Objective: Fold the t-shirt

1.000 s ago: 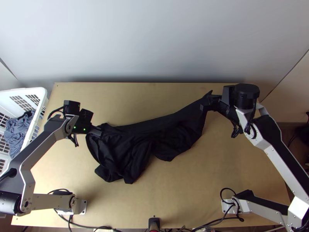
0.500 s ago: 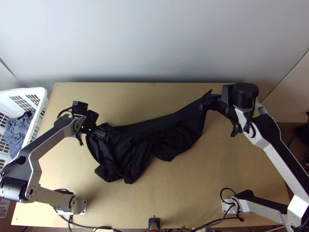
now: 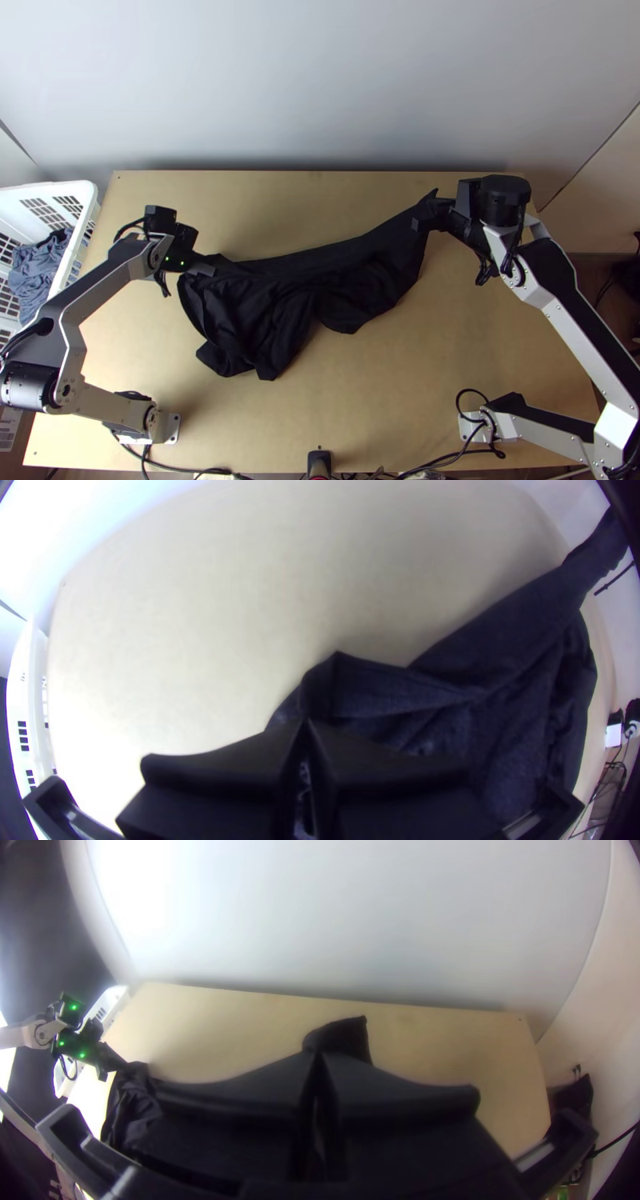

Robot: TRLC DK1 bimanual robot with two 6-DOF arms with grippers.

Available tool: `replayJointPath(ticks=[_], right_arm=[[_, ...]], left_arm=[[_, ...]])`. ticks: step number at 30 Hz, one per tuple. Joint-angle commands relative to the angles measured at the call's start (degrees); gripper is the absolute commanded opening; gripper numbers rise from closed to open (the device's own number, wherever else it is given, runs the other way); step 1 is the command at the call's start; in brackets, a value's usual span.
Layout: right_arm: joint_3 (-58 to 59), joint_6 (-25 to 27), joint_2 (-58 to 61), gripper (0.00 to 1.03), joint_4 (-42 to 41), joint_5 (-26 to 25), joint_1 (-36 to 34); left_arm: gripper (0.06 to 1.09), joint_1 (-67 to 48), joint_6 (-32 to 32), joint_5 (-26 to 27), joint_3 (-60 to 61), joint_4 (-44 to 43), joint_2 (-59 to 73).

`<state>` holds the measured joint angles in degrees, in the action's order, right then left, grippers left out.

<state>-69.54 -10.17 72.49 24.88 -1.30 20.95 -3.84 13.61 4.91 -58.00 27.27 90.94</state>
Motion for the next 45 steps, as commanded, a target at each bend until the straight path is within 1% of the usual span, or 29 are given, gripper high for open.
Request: replayJointPath(ticks=[1,5,9,12,15,19,24,27,32,36,39,43,45], right_arm=[[-0.1,0.3,0.1,0.03,-0.4,-0.1,0.0],[-0.2,0.3,0.1,0.03,-0.4,-0.1,0.1],[-0.2,0.3,0.1,0.03,-0.4,-0.2,0.1],[-0.6,0.3,-0.1,0.03,-0.4,-0.2,0.0],[-1.1,0.3,-0.4,0.03,-0.3,-0.4,-0.4],[-2.7,-0.5,-1.3,0.03,-0.3,-0.5,-1.4],[-7.5,-0.2,-3.2,0.03,-0.3,-0.5,-2.5],[-11.5,1.0,-5.1,0.03,1.0,-0.9,-2.7],[-18.6,1.2,-7.6,0.03,4.1,-1.5,-3.3],[-26.4,1.0,-8.4,0.03,6.5,-1.6,-3.4],[-35.8,-0.5,-7.3,0.03,9.6,-1.6,-3.5],[-52.1,-2.0,-4.4,0.03,14.4,-1.8,-3.7],[-60.7,-2.4,-2.9,0.03,17.2,-2.0,-3.6]], left_arm=[[0.1,-0.2,2.3,1.3,2.7,1.3,-1.8],[0.1,-0.2,2.4,1.4,3.1,1.2,-2.4],[0.1,1.9,0.7,1.7,0.2,1.3,-4.1],[0.1,4.1,-0.8,3.2,-3.2,2.1,-6.6],[0.1,6.0,-3.7,4.5,-7.6,3.1,-9.5],[0.1,7.3,-5.6,5.1,-14.5,7.4,-11.9],[0.1,9.6,-10.3,9.7,-20.7,10.4,-16.1],[0.1,10.2,-12.4,11.1,-23.5,12.5,-19.7],[0.1,10.9,-16.8,11.7,-29.7,15.0,-24.3],[0.1,11.4,-22.3,11.7,-35.1,15.0,-27.5],[0.1,11.4,-26.5,11.8,-38.3,14.4,-30.5],[0.1,11.4,-32.2,11.9,-39.4,9.2,-35.7],[0.1,11.0,-33.1,12.0,-41.8,9.4,-37.6]])
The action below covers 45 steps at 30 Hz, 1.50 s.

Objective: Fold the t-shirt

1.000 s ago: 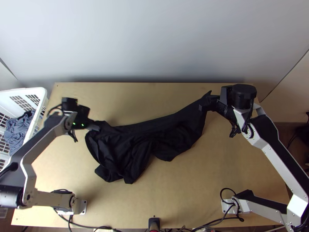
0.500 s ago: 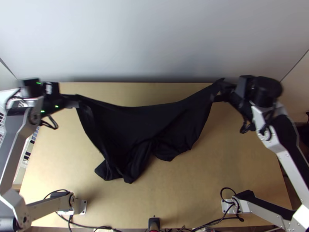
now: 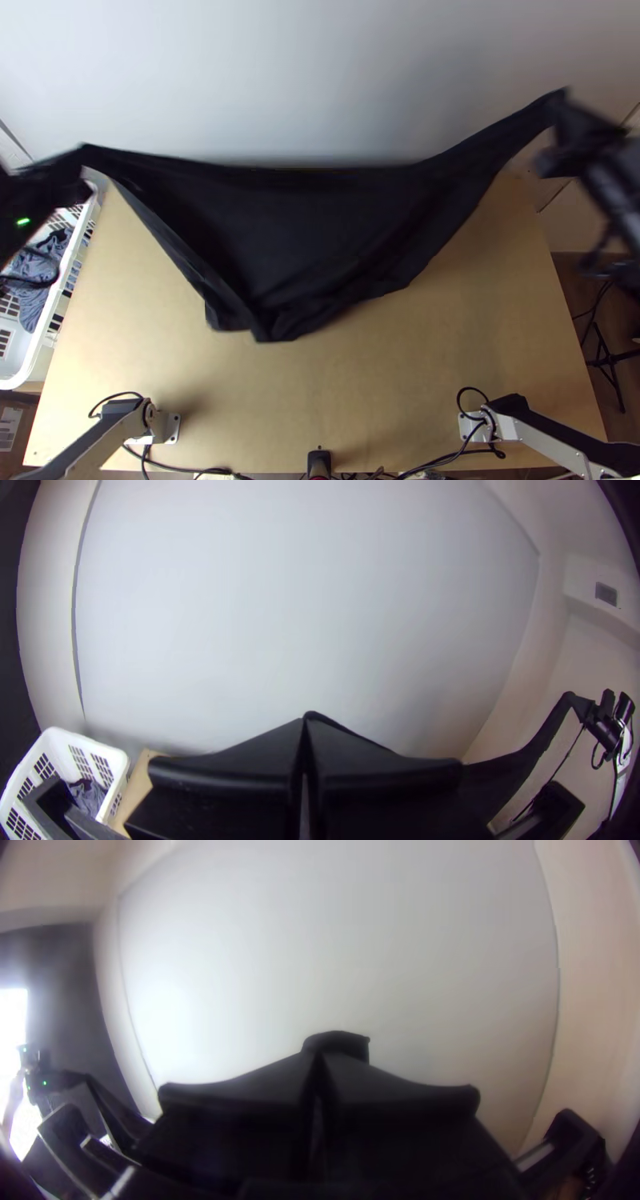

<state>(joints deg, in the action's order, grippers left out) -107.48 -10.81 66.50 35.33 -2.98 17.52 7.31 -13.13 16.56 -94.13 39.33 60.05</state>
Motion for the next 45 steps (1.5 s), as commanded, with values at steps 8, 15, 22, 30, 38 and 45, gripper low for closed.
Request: replayJointPath(ticks=[8,15,22,30,38,45], right_arm=[[-26.7,-5.9,-1.8,0.03,7.7,-0.3,0.0],[-25.8,-7.5,-7.2,0.03,6.5,-0.4,-1.9],[-25.7,-8.1,-9.4,0.03,1.8,-2.4,-1.9],[-27.5,-4.6,-5.2,0.03,-9.8,-3.9,-1.8],[-27.3,-4.0,-6.6,0.03,-9.3,-4.0,-1.3],[-22.8,-1.5,-6.5,0.03,-6.8,-4.0,-1.6]], left_arm=[[0.1,-1.0,-9.1,0.2,-10.7,-2.9,-11.2],[0.1,-0.2,-10.3,-2.4,-11.9,-3.9,-16.3],[0.1,-0.2,-11.0,-7.2,-15.4,-4.0,-18.8],[0.1,-0.5,-11.7,-12.2,-15.2,-5.5,-19.3],[0.1,-1.2,-10.5,-12.5,-16.7,-7.2,-19.2],[0.1,-1.8,-8.4,-12.4,-14.2,-6.5,-18.4]])
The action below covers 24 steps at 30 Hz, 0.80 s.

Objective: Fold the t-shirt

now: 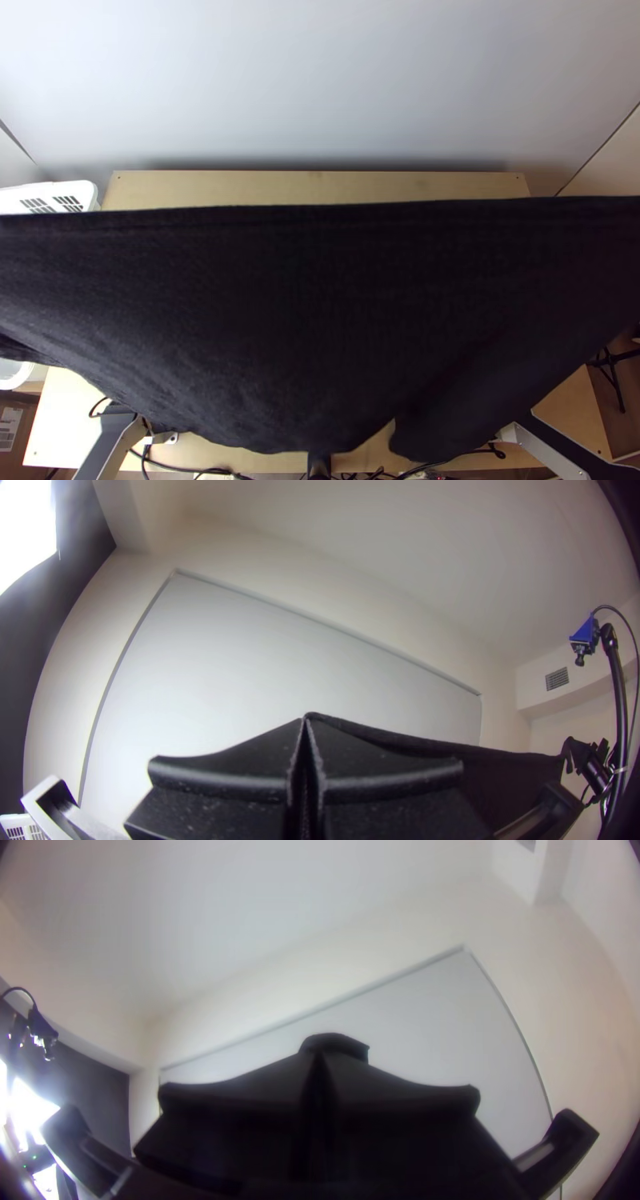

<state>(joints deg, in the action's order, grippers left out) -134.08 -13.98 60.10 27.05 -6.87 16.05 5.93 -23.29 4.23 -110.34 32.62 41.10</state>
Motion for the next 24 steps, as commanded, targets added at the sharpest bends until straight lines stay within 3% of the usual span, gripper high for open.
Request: replayJointPath(ticks=[1,5,13,19,24], right_arm=[[5.8,1.7,-0.4,0.03,1.5,-0.1,-0.3],[17.7,2.1,-3.0,0.03,0.1,-0.1,-0.3],[48.7,2.5,-11.6,0.03,-12.6,-0.1,-0.1],[64.3,4.7,-10.7,0.03,-24.1,0.7,-1.7],[72.9,5.9,-3.3,0.03,-36.1,2.1,-2.3]], left_arm=[[0.1,-0.5,2.5,-0.1,3.8,0.0,0.4],[0.1,-1.1,5.6,0.7,16.7,-4.8,-2.3],[0.1,-1.5,7.8,3.6,39.9,-16.4,-6.6],[0.1,-1.4,11.7,3.6,54.4,-29.7,-5.0],[0.1,-1.6,13.2,3.7,59.5,-38.2,2.7]])
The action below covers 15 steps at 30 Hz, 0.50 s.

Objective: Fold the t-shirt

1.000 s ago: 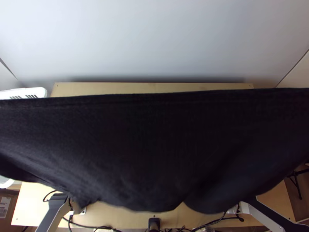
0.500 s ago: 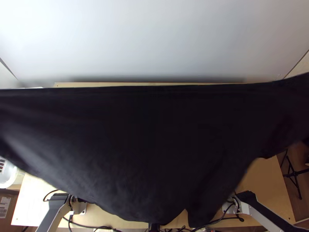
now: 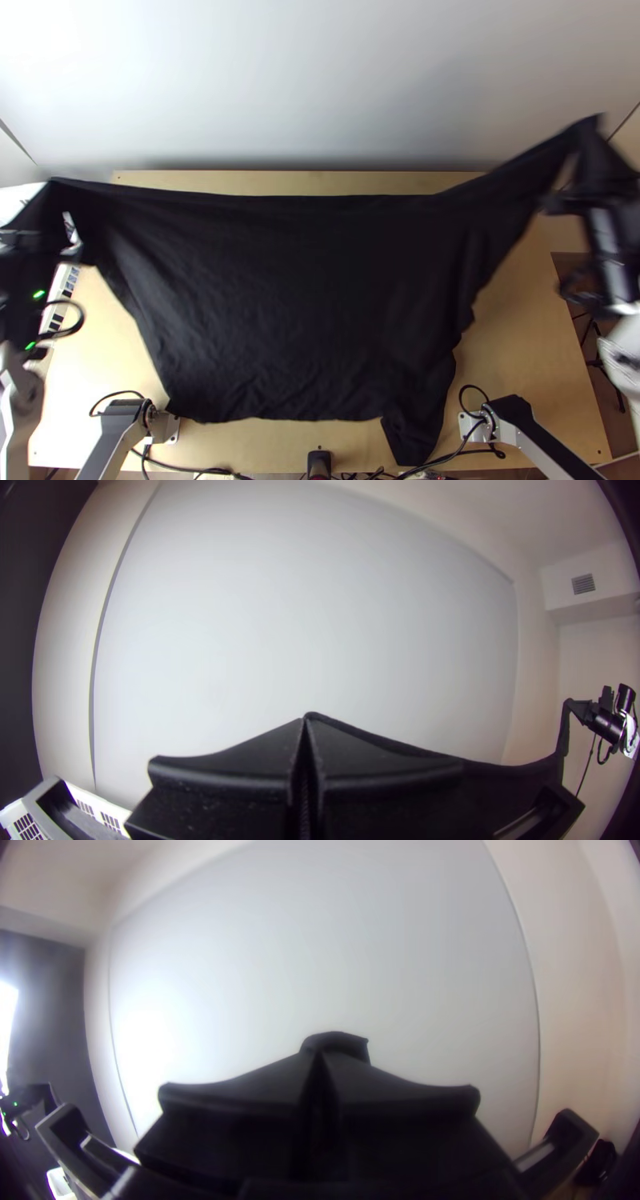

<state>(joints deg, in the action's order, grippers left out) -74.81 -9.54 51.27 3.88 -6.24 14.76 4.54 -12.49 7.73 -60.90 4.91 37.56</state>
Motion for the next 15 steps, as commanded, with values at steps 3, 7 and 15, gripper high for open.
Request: replayJointPath(ticks=[3,7,15], right_arm=[[13.9,0.8,12.6,0.03,-16.9,2.0,-1.9],[13.5,0.4,21.9,0.03,-22.7,2.1,-2.0],[4.3,0.4,40.7,0.03,-26.1,2.1,-4.1]], left_arm=[[0.1,-0.8,2.7,0.1,11.7,-16.0,11.9],[0.1,-1.7,2.5,0.1,12.3,-22.7,20.4],[0.1,-2.1,3.6,-0.5,5.7,-30.3,42.5]])
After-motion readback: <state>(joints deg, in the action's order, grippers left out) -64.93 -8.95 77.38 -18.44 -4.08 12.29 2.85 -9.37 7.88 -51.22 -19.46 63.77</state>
